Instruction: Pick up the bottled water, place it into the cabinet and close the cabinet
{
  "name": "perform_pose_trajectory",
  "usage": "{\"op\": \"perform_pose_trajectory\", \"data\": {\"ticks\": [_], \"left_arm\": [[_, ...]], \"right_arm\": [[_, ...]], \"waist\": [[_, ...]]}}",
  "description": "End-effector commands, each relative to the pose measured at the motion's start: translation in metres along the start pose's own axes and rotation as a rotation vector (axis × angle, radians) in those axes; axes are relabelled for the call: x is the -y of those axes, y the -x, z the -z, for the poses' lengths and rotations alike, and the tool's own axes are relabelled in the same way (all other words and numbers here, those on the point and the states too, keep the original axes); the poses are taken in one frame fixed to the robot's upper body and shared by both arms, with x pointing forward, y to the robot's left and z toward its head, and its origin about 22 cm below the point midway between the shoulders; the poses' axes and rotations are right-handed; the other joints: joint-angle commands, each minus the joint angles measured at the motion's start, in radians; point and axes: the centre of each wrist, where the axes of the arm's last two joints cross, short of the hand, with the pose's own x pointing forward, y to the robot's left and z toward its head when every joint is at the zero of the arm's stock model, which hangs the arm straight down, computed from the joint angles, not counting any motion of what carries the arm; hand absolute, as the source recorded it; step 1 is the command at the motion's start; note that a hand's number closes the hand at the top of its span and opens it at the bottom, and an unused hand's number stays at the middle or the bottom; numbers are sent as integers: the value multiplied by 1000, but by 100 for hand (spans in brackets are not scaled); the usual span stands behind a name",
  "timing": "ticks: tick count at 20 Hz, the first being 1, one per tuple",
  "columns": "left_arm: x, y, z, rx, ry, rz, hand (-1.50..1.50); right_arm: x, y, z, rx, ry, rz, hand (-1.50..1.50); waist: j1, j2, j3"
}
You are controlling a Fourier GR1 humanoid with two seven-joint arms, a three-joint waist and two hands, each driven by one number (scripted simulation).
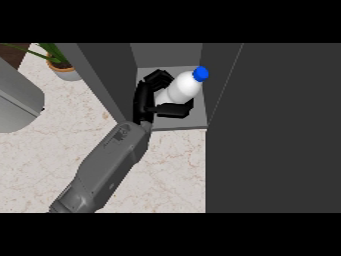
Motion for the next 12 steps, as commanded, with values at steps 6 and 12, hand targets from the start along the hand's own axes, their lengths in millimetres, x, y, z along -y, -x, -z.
{"op": "perform_pose_trajectory", "data": {"ticks": [6, 12], "left_arm": [[-5, -2, 30, 8, -176, 216, 150], [-13, 8, 34, 37, -295, 466, -150]], "right_arm": [[7, -17, 4, 57, 13, 37, -150], [11, -11, 1, 77, -25, 53, -150]], "waist": [[-7, 11, 0], [-23, 13, 1]]}}
